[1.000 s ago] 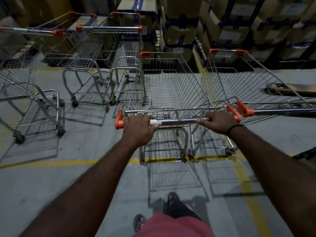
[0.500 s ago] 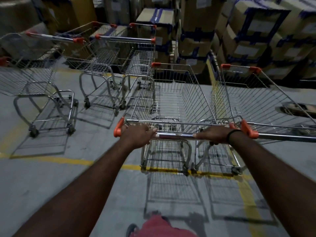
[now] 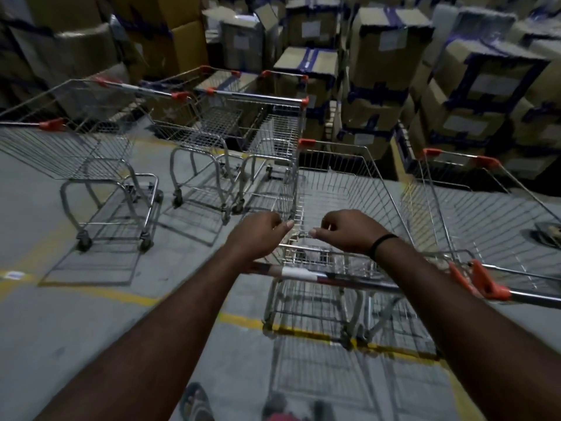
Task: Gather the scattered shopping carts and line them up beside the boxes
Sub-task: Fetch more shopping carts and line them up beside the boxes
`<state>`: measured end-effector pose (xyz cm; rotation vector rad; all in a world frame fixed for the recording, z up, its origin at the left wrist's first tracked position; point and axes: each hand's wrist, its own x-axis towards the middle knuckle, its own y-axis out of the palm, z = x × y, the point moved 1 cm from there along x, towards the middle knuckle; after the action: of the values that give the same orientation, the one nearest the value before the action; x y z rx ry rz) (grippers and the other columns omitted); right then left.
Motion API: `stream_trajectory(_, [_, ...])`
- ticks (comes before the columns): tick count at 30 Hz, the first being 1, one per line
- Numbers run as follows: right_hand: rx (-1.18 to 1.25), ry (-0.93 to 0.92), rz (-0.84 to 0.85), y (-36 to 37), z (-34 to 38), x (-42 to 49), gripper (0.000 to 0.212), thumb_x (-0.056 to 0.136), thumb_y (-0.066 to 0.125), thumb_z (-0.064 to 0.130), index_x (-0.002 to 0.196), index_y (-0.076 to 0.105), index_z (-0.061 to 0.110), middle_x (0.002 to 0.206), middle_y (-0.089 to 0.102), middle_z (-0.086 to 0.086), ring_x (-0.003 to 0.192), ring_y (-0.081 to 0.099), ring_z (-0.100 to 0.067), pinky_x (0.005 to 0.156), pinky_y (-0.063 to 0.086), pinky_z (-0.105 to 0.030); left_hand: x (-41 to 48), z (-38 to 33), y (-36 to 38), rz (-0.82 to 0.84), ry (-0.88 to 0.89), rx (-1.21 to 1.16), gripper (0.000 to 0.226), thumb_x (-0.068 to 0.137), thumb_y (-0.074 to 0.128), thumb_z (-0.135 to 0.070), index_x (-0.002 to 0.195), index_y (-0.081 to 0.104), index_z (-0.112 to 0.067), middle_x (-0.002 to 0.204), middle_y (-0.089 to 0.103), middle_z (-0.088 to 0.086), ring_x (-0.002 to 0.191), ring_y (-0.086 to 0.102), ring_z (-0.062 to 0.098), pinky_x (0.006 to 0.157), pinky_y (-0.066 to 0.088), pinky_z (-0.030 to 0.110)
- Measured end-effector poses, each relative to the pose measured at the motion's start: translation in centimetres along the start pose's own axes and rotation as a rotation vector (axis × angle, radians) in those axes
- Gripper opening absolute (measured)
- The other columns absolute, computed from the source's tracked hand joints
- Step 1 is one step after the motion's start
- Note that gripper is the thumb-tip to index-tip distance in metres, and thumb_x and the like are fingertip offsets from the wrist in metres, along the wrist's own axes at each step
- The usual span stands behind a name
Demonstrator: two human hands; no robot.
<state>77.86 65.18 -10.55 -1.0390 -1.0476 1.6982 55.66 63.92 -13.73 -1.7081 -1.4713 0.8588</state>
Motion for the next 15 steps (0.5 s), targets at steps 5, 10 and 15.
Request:
stream_trajectory(5, [-0.007, -0.047, -0.033, -0.2, 7.8, 5.3, 0.044, 0.09, 0.056, 0.066, 0.094, 0.069, 0.024, 0.09, 0.069, 0.002, 0.084, 0.062, -0.016, 0.075, 0.054, -0.036, 2.8, 5.6, -5.2, -0.038, 0.002, -0.027, 0.046, 0.094, 0.048, -0.063, 0.102, 0.071, -0.024, 0.093, 0.07, -0.002, 0.087, 0.064, 0.02, 0.075, 0.053, 0.037])
stream_trajectory(10, [-0.033, -0.098, -0.02, 1.1, 16.3, 11.4, 0.04, 0.09, 0.058, 0.064, 0.093, 0.068, 0.025, 0.091, 0.068, -0.001, 0.087, 0.063, -0.021, 0.076, 0.054, -0.04, 4.8, 13.6, -11.4, -0.078, -0.027, -0.025, 0.047, 0.092, 0.048, -0.066, 0.092, 0.069, -0.024, 0.086, 0.069, -0.002, 0.083, 0.065, 0.02, 0.073, 0.054, 0.038])
stream_trajectory(15, [-0.019, -0.166, -0.05, 1.4, 23.9, 16.6, 0.039, 0.091, 0.058, 0.062, 0.095, 0.068, 0.025, 0.096, 0.069, -0.002, 0.09, 0.063, -0.023, 0.078, 0.054, -0.042, 6.3, 20.9, -16.8, -0.087, -0.076, -0.006, 0.052, 0.086, 0.043, -0.07, 0.091, 0.069, -0.024, 0.088, 0.07, -0.001, 0.084, 0.065, 0.02, 0.076, 0.056, 0.043])
